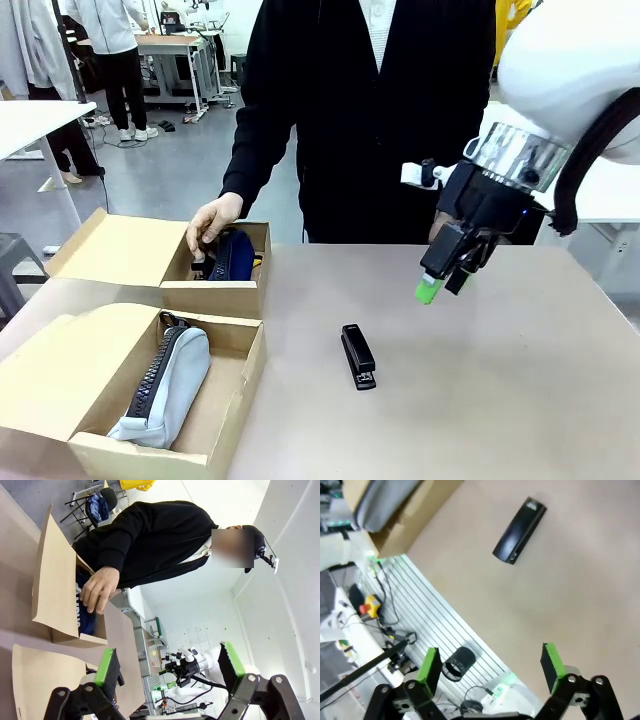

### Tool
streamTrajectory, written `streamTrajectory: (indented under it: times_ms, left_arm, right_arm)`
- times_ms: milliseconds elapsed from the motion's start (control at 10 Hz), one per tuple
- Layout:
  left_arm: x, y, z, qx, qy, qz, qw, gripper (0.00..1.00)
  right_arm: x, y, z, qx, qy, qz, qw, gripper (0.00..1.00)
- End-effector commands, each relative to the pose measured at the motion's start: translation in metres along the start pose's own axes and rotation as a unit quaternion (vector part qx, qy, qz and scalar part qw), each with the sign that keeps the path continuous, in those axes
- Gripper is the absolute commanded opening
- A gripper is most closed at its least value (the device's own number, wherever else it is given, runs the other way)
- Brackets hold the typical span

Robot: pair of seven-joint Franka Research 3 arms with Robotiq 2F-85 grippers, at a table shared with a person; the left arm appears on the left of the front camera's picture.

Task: Place items inside the box.
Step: Pick up a Pencil pouch or Stapler and place it inside the Mailer Box closest to the robot.

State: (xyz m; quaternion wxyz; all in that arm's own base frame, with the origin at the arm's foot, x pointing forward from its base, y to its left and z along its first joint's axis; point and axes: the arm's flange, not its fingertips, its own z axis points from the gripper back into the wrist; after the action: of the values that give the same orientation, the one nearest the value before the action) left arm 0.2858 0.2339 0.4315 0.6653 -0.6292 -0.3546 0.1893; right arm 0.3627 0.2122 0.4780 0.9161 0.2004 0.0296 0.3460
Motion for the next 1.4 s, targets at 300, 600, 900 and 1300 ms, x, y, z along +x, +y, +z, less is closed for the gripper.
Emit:
streamTrajectory:
  times_ms: [300, 600, 900, 1300]
  left_arm:
    - [-0.003, -0.001, 0.000, -0.010, -0.004, -0.009, 1.000, 1.00]
    - [-0.003, -0.001, 0.000, -0.010, -0.004, -0.009, 1.000, 1.00]
    - [-0.003, -0.001, 0.000, -0.010, -0.004, -0.009, 1.000, 1.00]
    - [-0.003, -0.001, 0.000, -0.010, -0.004, -0.009, 1.000, 1.00]
  right_arm:
    - [0.082, 0.017, -0.086, -0.062, 0.042, -0.095, 0.993, 1.00]
    - [0.108, 0.001, -0.144, -0.096, 0.039, -0.106, 0.989, 1.00]
    - [0.118, -0.018, -0.184, -0.115, 0.045, -0.152, 0.981, 1.00]
    - [0.115, -0.015, -0.194, -0.142, 0.076, -0.138, 0.977, 0.84]
